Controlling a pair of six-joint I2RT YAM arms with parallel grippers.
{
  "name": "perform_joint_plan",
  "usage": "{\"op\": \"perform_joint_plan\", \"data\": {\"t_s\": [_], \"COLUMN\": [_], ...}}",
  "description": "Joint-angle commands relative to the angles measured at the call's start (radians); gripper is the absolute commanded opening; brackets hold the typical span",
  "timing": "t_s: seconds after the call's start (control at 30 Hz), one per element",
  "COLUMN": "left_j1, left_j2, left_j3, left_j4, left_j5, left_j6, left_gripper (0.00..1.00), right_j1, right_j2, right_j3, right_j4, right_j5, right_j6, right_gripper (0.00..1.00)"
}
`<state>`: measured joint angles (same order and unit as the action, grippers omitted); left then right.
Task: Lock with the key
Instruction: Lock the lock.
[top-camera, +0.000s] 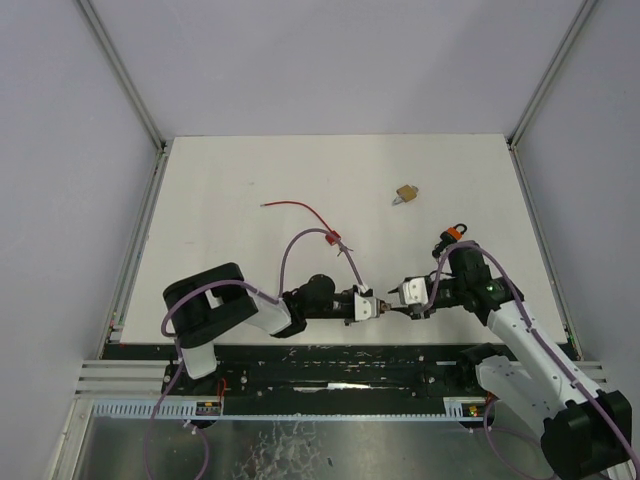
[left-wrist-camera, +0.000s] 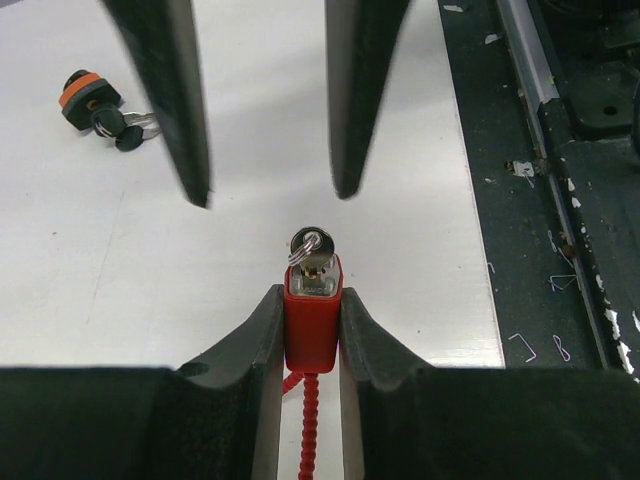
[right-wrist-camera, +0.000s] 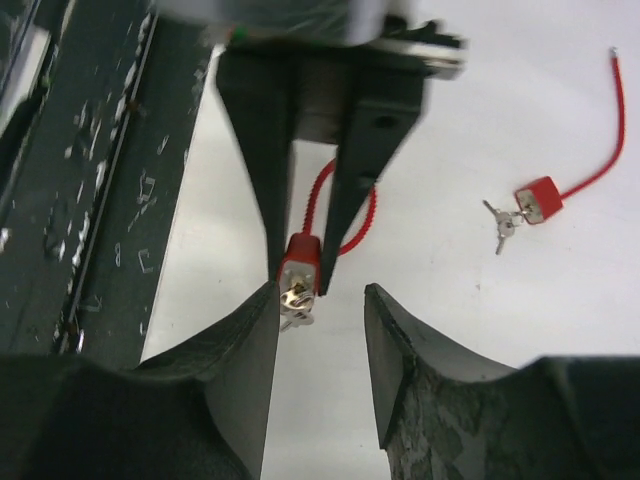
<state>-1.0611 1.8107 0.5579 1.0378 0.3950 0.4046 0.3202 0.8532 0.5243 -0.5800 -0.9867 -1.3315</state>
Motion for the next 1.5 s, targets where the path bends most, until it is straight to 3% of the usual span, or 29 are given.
{"op": "perform_joint_plan", "data": {"t_s": [0.0, 0.27, 0.5, 0.77, 1.27, 1.47], "left_j1": [0.0, 0.066, 0.064, 0.049, 0.038, 0.035], "left_j2": [-0.031, -0.084, -0.119, -0.111, -0.098, -0.093], "left_j3": [0.005, 0.004, 0.025, 0.042, 0.063, 0.074], "left_j4": [-0.029, -0.017, -0.085, -0.1, -0.109, -0.118], "left_j5": [-0.005, 0.059, -0.025, -0.112, -0.132, -0.131], "left_j6": [-0.046, -0.187, -0.175, -0.163, -0.161, -0.163], "left_gripper": [0.0, 0.0, 0.0, 0.0, 0.0, 0.0], "right_j1": [-0.023, -0.034, -0.064, -0.061, -0.004, 0.007], "right_j2": [0.001, 0.124, 0.142, 0.218, 0.276, 0.274], "right_j3": [0.068, 0.177, 0.195, 0.186, 0.172, 0.171], "right_j4": [0.091, 0.201, 0.219, 0.208, 0.215, 0.216], "right_j5": [-0.054, 0.067, 0.007, 0.093, 0.171, 0.173], "right_j6": [0.381, 0.855, 1.0, 0.999, 0.968, 0.959], "right_gripper": [0.45, 0.45, 0.44, 0.34, 0.35, 0.27]}}
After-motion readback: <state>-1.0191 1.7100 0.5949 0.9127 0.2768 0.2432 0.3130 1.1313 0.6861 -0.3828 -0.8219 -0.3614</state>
